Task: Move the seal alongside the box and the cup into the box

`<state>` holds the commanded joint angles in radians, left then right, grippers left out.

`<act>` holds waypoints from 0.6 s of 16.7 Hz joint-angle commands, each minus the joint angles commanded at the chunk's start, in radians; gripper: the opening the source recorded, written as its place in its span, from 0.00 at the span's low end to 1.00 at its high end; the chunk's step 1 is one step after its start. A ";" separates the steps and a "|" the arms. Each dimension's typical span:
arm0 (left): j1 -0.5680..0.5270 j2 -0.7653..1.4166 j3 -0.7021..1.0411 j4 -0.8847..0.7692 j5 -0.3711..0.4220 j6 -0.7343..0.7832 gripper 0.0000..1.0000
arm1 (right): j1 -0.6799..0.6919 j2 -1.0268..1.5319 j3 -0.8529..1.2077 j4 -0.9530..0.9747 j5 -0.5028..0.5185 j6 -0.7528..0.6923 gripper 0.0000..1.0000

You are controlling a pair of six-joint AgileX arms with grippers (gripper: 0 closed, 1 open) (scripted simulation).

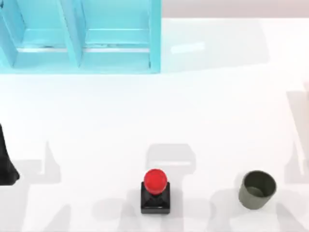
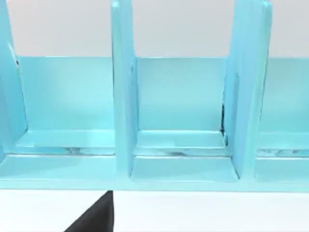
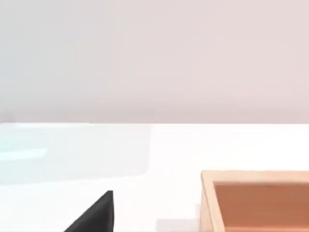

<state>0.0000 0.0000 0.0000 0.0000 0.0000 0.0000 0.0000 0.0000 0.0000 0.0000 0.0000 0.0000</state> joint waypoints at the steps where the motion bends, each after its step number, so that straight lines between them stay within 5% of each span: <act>1: 0.000 0.000 0.000 0.000 0.000 0.000 1.00 | 0.000 0.000 0.000 0.000 0.000 0.000 1.00; 10: 0.000 0.000 0.000 0.000 0.000 0.000 1.00 | 0.103 0.368 0.246 -0.223 0.004 0.252 1.00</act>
<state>0.0000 0.0000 0.0000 0.0000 0.0000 0.0000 0.1026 0.3680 0.2457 -0.2228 0.0045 0.2524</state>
